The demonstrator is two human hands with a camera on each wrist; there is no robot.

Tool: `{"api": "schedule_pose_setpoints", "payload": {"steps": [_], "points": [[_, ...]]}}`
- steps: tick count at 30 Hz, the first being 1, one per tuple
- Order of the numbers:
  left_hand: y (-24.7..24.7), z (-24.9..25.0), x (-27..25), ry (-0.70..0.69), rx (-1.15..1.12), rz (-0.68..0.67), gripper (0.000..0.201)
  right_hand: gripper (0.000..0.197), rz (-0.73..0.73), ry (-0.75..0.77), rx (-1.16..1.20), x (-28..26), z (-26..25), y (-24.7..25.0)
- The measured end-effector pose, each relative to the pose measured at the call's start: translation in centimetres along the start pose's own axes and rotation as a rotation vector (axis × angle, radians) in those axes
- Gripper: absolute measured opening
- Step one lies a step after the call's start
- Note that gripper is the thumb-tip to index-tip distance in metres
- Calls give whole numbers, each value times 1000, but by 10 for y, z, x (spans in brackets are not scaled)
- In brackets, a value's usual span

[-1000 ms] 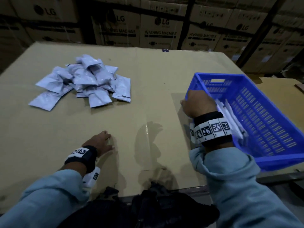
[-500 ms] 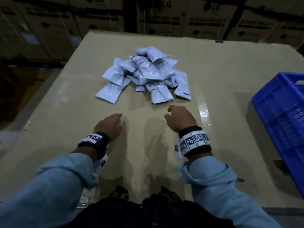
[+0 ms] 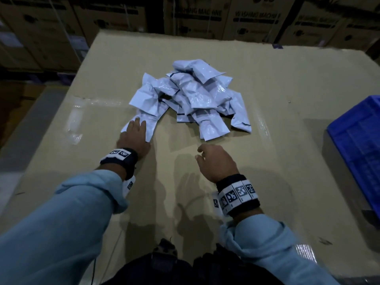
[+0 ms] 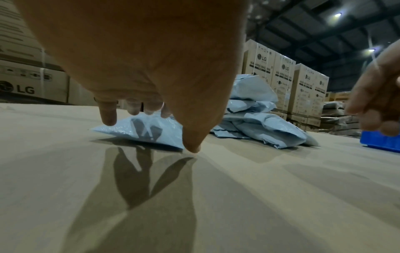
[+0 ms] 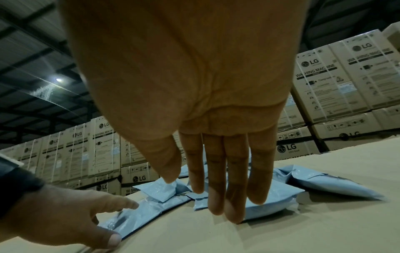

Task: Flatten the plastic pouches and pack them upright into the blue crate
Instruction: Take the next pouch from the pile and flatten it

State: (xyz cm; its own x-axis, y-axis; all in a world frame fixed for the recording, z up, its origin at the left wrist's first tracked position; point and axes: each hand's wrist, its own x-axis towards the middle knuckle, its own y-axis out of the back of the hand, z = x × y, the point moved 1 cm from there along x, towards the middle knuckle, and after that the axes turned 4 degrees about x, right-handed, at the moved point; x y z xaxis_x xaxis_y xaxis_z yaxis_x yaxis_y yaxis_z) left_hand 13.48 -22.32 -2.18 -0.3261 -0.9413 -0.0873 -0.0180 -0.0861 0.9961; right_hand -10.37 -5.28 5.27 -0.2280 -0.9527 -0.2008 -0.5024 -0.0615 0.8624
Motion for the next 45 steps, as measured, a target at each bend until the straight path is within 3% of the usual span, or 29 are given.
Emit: {"api": "schedule_pose_setpoints", "payload": {"steps": [4, 7, 13, 16, 18, 20, 22, 23, 26, 27, 31, 37, 41, 45], "points": [[-18, -1, 6, -26, 67, -69, 78, 34, -10, -13, -4, 11, 5, -5], [-22, 4, -4, -55, 63, -10, 68, 33, -14, -7, 4, 18, 6, -11], [-22, 33, -42, -83, 33, 87, 76, 32, -67, 0, 43, 25, 3, -27], [-23, 55, -67, -136, -281, 50, 78, 33, -69, 1, 61, 17, 13, -30], [-18, 73, -83, -146, -640, -68, 64, 32, -61, -4, 60, 7, 23, -30], [-11, 87, -101, -69, -971, -235, 48, 31, -62, 3, 55, -6, 33, -31], [-8, 95, -119, -131, -1069, -303, 57, 32, -77, 8, 49, -21, 41, -32], [-6, 97, -126, -144, -1046, -264, 58, 32, -79, 7, 52, -28, 44, -34], [2, 100, -138, -77, -895, 46, 45, 39, -85, 46, 29, -49, 50, -41], [3, 101, -143, -58, -878, 73, 41, 43, -91, 74, 4, -55, 50, -45], [3, 104, -163, -82, -723, 135, 30, 51, -53, 167, -52, -73, 47, -58], [-11, 91, -172, -106, -365, 265, 32, 70, -71, 376, -293, -75, 37, -85], [-17, 80, -173, -71, -254, 278, 25, 63, -105, 337, -413, -77, 41, -94], [-34, 63, -163, -162, -250, 242, 23, 55, -55, 263, -411, -94, 55, -92]]}}
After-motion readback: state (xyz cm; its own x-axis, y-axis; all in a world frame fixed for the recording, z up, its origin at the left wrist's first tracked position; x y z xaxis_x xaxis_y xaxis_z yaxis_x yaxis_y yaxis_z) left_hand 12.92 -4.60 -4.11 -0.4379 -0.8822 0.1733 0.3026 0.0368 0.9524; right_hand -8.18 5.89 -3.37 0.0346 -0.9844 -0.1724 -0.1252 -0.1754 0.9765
